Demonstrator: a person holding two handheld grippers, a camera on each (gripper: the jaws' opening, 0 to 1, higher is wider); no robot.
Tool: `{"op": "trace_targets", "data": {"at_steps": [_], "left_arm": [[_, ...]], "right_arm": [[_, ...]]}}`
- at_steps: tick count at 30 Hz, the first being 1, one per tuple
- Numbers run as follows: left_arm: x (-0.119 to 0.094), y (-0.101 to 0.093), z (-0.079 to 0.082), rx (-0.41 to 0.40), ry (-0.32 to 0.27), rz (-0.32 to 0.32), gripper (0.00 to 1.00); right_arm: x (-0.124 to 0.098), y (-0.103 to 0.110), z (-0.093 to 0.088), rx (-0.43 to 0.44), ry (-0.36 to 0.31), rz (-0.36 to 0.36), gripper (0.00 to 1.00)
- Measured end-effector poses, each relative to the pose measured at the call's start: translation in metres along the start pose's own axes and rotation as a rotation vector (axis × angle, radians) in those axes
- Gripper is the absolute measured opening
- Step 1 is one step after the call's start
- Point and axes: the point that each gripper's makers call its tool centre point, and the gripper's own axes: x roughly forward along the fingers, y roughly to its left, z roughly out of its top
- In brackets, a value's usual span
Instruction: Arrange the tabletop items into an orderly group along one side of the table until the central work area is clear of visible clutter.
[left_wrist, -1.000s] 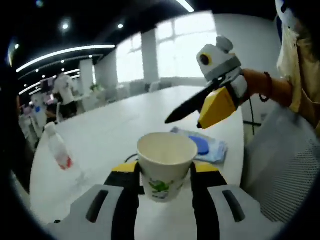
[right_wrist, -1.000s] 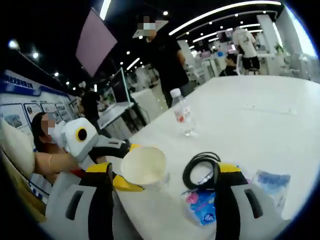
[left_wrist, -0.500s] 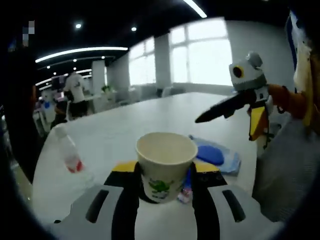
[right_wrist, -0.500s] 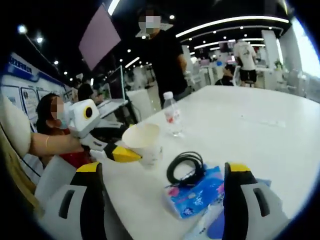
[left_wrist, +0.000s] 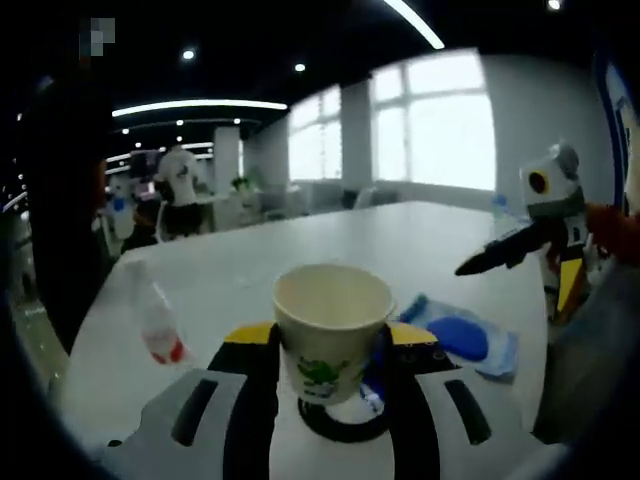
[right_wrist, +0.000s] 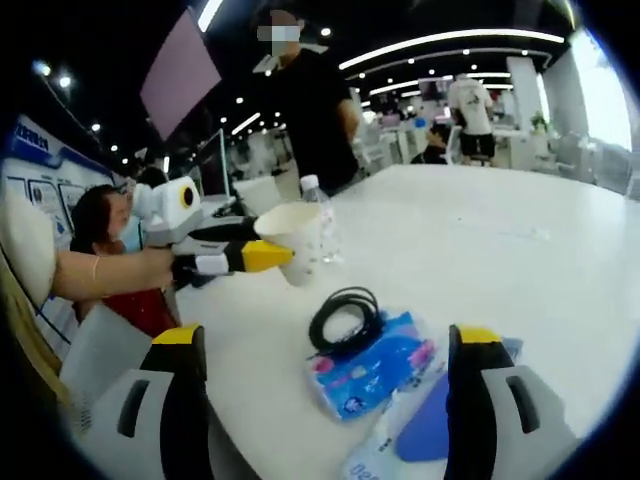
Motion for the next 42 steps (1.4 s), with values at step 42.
{"op": "trace_targets", "data": {"at_steps": [42], "left_arm": [[0.089,0.109,-0.074,-0.166,0.010,0.322,0.38]], "right_arm": [[0.005,-0.040,-0.042,0.017,0.152,-0.135,0.99]]}}
